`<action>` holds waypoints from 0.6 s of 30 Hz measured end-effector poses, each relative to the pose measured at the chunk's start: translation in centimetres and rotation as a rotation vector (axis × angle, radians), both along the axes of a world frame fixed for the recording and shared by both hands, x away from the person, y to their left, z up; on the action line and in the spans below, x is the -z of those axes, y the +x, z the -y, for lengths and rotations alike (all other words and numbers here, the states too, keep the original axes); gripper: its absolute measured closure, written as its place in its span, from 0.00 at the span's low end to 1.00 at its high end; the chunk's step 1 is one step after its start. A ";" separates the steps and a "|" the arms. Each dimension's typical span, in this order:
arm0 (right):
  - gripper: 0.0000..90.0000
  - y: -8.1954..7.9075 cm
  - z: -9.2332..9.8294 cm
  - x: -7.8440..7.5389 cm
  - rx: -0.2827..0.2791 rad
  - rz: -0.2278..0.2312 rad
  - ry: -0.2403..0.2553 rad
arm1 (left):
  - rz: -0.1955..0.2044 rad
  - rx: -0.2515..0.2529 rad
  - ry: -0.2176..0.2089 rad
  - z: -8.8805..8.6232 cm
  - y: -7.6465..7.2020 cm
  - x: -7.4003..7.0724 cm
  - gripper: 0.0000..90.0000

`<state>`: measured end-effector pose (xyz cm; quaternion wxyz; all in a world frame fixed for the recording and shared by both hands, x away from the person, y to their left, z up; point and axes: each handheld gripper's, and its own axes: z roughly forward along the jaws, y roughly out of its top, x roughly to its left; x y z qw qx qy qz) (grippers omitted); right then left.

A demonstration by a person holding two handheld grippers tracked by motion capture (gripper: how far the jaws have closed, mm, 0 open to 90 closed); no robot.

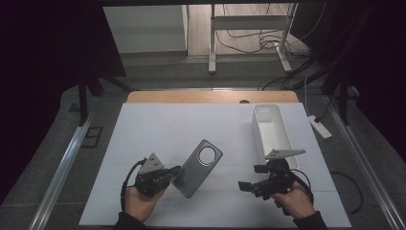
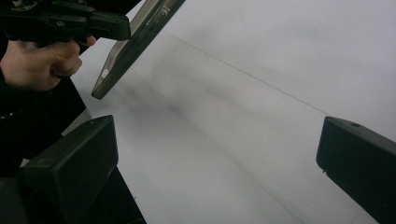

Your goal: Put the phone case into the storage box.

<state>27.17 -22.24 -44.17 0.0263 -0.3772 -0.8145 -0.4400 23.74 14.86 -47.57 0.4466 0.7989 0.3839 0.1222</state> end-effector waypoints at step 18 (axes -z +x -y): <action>0.00 0.7 -2.7 0.3 -0.031 -0.001 0.031 | 0.001 0.009 0.011 0.9 0.2 0.2 0.99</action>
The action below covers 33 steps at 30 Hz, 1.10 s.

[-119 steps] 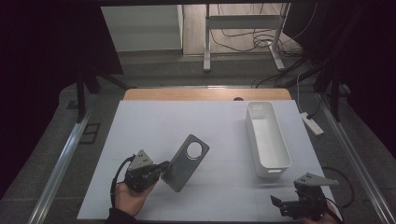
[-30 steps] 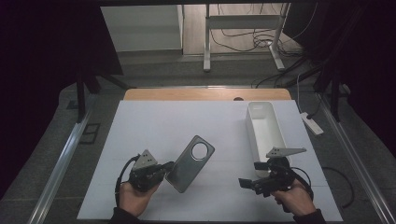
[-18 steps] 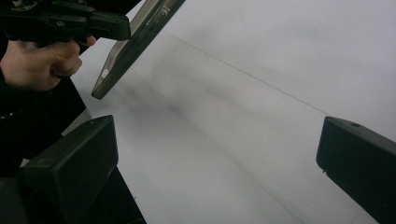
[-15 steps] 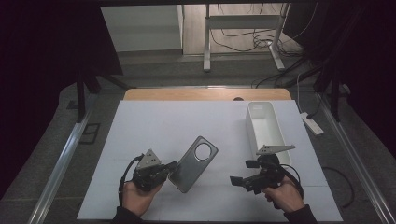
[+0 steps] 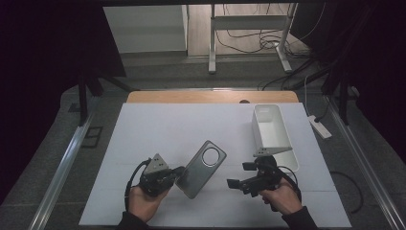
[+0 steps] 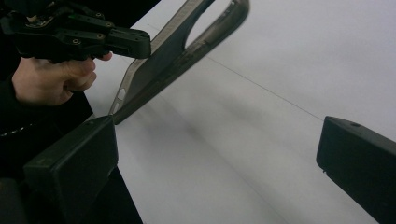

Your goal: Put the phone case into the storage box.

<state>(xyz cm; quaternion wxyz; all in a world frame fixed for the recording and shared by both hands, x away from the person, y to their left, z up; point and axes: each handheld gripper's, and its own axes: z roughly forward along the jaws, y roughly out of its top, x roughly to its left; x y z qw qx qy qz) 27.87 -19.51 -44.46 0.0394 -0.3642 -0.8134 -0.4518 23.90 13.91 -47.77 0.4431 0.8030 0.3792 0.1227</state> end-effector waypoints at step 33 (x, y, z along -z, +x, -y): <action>0.00 1.1 -4.2 0.7 -0.044 -0.064 0.031 | -0.001 0.017 -0.008 1.3 0.1 0.1 0.99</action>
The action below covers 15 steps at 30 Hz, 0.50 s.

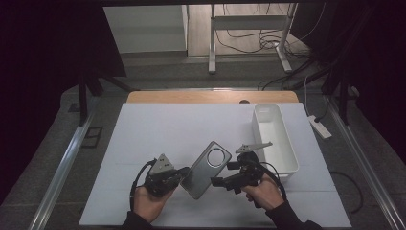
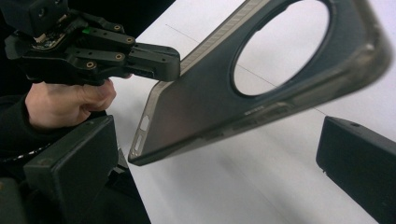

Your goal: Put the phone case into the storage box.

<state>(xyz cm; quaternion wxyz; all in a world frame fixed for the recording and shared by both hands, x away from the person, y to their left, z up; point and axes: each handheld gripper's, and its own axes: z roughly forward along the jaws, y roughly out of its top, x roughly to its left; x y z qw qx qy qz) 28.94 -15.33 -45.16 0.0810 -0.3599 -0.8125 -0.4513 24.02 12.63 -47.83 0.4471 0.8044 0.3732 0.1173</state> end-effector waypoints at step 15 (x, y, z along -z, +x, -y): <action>0.00 0.5 -1.5 0.1 -0.019 -0.016 -0.013 | 0.002 0.007 -0.002 0.4 -0.1 -0.1 0.99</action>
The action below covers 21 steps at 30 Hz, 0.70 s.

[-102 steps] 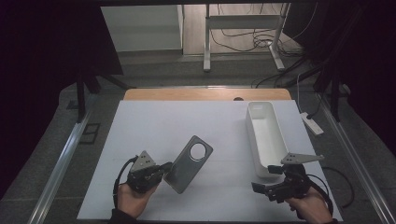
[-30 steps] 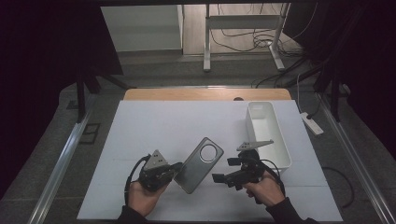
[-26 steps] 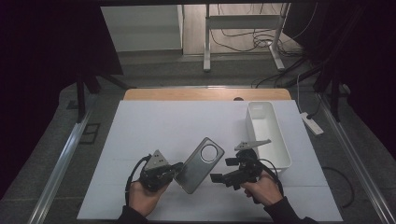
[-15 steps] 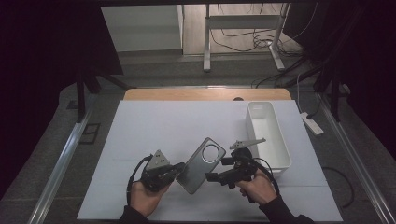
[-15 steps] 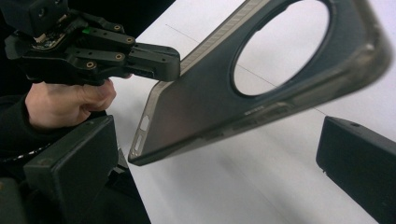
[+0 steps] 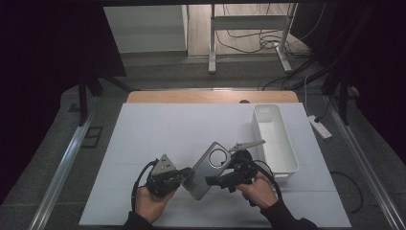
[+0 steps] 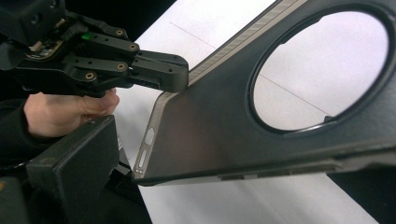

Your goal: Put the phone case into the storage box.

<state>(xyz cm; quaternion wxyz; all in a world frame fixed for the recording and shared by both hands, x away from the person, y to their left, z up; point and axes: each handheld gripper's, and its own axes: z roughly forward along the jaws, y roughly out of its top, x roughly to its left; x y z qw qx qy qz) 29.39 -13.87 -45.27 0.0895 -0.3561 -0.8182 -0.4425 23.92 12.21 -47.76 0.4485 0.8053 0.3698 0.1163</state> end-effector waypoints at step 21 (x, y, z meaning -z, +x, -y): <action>0.30 0.3 -0.5 0.6 0.030 -0.071 0.005 | 0.015 0.010 0.000 0.4 -0.4 -0.3 0.99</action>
